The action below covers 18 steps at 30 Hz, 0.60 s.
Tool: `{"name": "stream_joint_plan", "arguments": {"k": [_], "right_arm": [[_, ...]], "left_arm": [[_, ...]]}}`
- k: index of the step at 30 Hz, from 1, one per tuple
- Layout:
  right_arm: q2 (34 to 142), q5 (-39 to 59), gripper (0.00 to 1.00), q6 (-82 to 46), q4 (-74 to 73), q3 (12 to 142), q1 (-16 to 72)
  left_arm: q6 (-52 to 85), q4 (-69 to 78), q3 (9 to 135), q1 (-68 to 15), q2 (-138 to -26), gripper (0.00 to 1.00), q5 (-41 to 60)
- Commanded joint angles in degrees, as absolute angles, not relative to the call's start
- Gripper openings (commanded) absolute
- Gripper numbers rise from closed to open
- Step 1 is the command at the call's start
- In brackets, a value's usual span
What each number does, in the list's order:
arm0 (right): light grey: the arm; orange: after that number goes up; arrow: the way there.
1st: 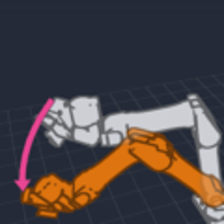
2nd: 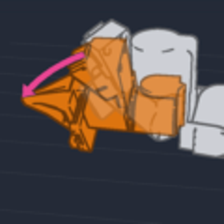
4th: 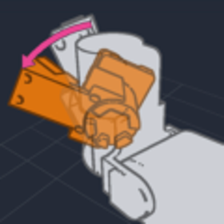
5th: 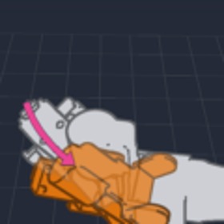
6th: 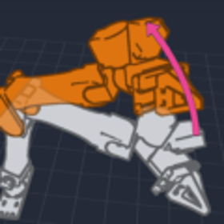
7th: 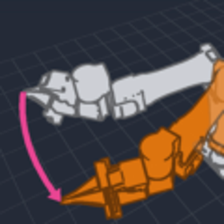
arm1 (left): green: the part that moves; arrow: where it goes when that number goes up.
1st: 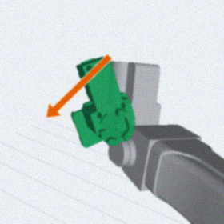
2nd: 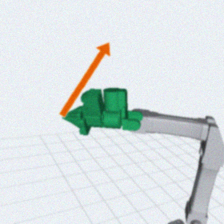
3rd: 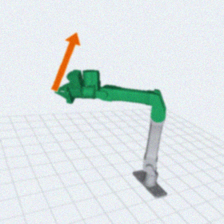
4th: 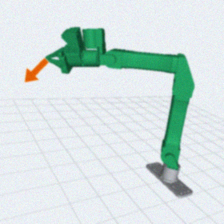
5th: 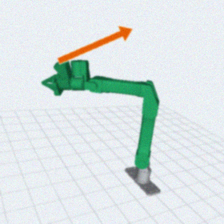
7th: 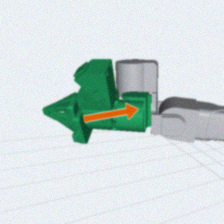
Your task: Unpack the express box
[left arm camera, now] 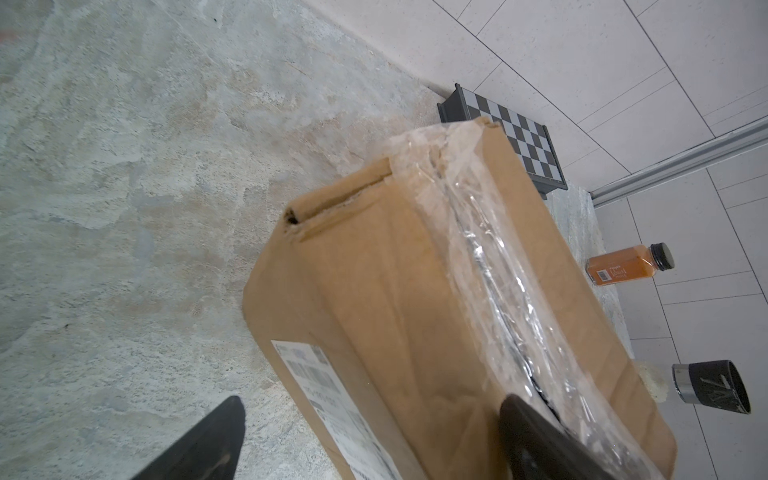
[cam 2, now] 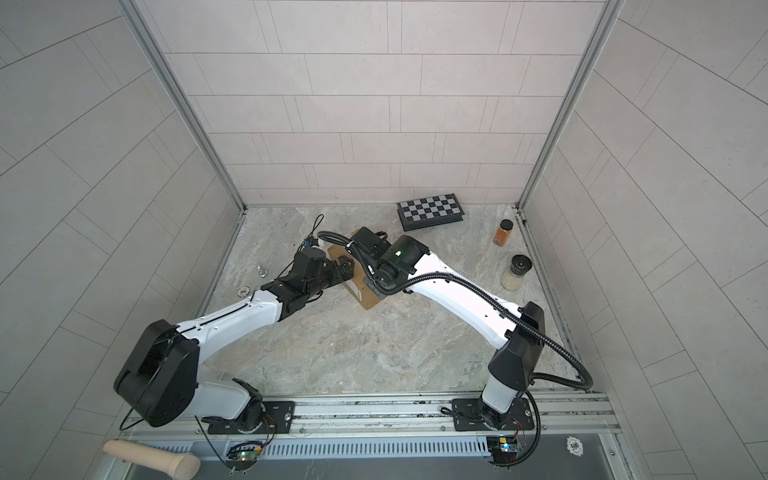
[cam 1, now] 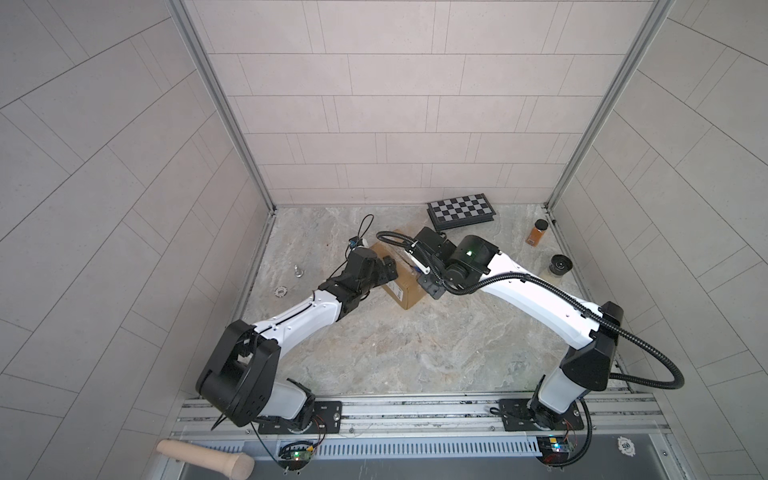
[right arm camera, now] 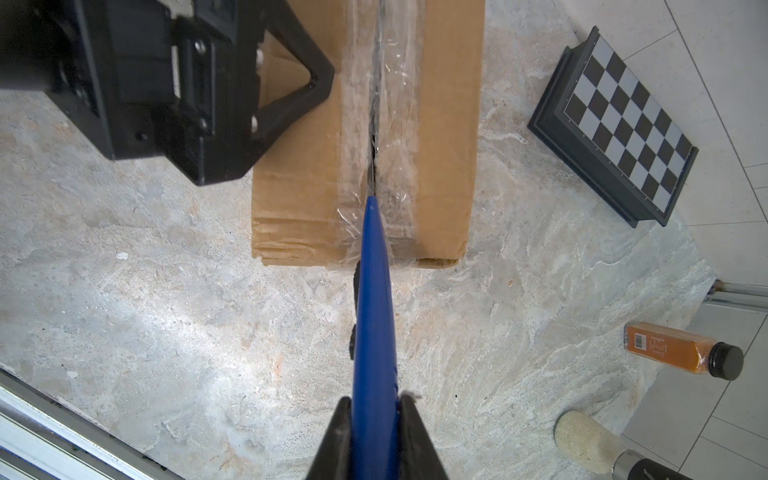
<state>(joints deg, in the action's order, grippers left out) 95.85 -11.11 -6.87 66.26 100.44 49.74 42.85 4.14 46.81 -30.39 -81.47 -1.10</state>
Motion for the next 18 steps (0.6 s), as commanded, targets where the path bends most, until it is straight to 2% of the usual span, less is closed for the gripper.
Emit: {"name": "stream_joint_plan", "arguments": {"k": [1,10,18], "right_arm": [[96.64,-10.13,0.0,-5.51,71.38,101.4,49.75],[93.83,-13.86,0.0,-4.79,78.19,102.11,49.79],[91.41,-12.15,0.0,-4.92,81.3,101.6,49.75]], "left_arm": [[43.03,-3.54,47.83,-30.57,-84.57,0.98,-2.32],[47.17,-9.84,48.08,-30.5,-88.67,0.98,-7.83],[47.29,-10.94,48.16,-30.42,-88.76,0.98,-9.75]]}}
